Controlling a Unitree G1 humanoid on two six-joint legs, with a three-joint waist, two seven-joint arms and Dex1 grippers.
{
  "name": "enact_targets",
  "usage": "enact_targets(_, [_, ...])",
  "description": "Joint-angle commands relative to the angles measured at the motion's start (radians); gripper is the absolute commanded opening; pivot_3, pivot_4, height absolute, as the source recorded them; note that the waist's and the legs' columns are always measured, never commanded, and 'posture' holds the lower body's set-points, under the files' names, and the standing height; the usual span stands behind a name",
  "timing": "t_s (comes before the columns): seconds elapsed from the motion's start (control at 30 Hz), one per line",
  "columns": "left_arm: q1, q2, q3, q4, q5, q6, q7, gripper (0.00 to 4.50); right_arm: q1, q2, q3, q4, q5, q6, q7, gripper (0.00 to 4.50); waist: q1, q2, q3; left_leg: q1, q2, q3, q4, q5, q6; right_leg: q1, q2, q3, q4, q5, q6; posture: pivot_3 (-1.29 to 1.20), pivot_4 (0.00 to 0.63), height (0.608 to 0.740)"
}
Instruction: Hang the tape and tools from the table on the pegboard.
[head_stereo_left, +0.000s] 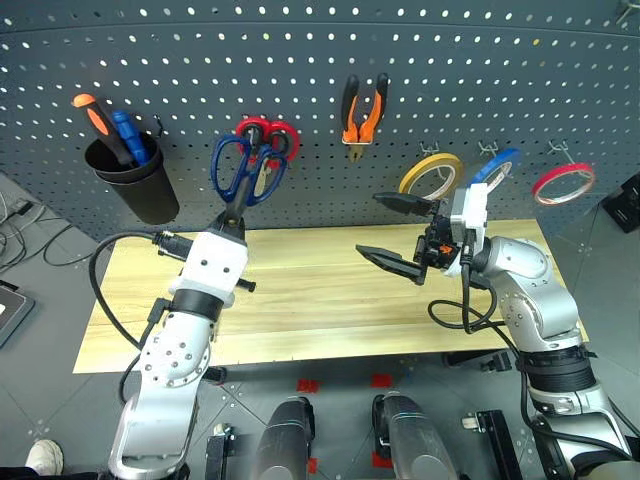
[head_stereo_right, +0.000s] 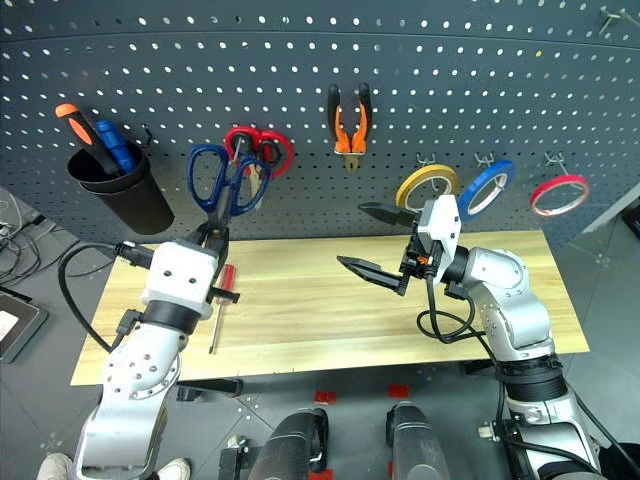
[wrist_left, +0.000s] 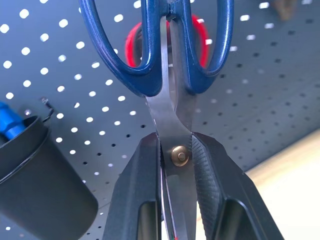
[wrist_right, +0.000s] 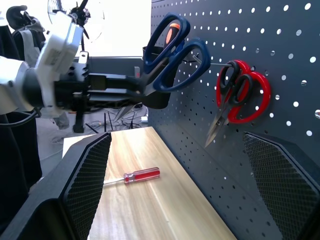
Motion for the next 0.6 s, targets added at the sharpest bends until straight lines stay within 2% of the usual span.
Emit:
enact_targets(0.03, [-0.067,-0.024,0.012,0.021,-0.027,0.003,-0.018,0.67,-0.01,0.007,-0.016,-0.007,0.0,-0.026,-0.012,4.5,0.001,-0.001,-0.003,0.0,0.0,0.0,0.0,0.0,0.0,0.0,0.0,0.0,0.0,0.0,0.0,-0.12,0.191,0.74])
enact_targets(0.3, [-0.133,-0.047,0.001,0.074,-0.051,0.026,-0.051,0.67,-0.015,0.004,-0.018,-0.006,-0.002,-0.026,-0.026,4.5,-0.005,-0.001,-0.007,0.0,0.0,0.001,0.0,0.0,0.0,0.0,0.0,0.0,0.001,0.0,0.0,-0.14,0.195,0.74])
enact_targets(0.6, [-0.116,-0.081,0.005,0.101,-0.096,0.105,-0.073,0.67,-0.017,0.0,-0.018,-0.015,-0.003,-0.022,-0.043,4.5,-0.006,-0.001,-0.007,0.0,0.0,0.001,0.001,0.0,0.0,0.0,0.0,0.001,0.002,0.0,0.0,-0.15,0.197,0.74])
